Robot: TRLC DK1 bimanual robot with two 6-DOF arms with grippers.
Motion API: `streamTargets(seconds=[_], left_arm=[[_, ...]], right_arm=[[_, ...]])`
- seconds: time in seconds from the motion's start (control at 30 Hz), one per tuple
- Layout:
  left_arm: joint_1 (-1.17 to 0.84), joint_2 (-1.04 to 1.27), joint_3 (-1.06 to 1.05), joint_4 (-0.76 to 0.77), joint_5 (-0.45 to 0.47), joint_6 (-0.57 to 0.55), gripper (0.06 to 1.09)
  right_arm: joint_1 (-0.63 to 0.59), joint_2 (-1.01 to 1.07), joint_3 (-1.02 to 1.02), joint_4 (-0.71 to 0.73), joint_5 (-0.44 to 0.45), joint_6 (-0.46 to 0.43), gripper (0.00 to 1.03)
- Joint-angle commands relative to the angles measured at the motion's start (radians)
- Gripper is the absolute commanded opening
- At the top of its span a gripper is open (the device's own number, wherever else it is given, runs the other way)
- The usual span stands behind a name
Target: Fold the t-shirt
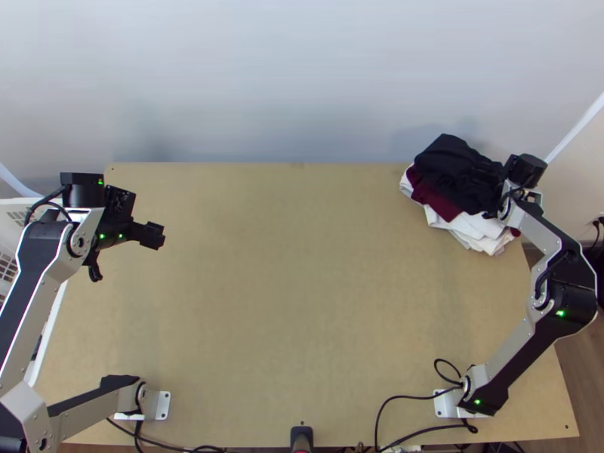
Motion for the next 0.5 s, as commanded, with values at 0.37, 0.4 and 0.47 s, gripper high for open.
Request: streamTargets(seconds=[0.37, 0.4, 0.47], left_arm=[[0.003, -0.018, 0.047, -0.024, -0.008, 0.007, 1.05], [0.003, -0.018, 0.050, -0.026, -0.008, 0.007, 1.05], [0.005, -0.021, 0.051, -0.026, -0.008, 0.007, 1.05]], right_arm=[[0.016, -0.255, 0.005, 0.044, 0.090, 0.041, 0.98], [0.030, -0.266, 0.015, 0.044, 0.088, 0.039, 0.98], [0.053, -0.277, 0.027, 0.045, 0.090, 0.039, 0.98]])
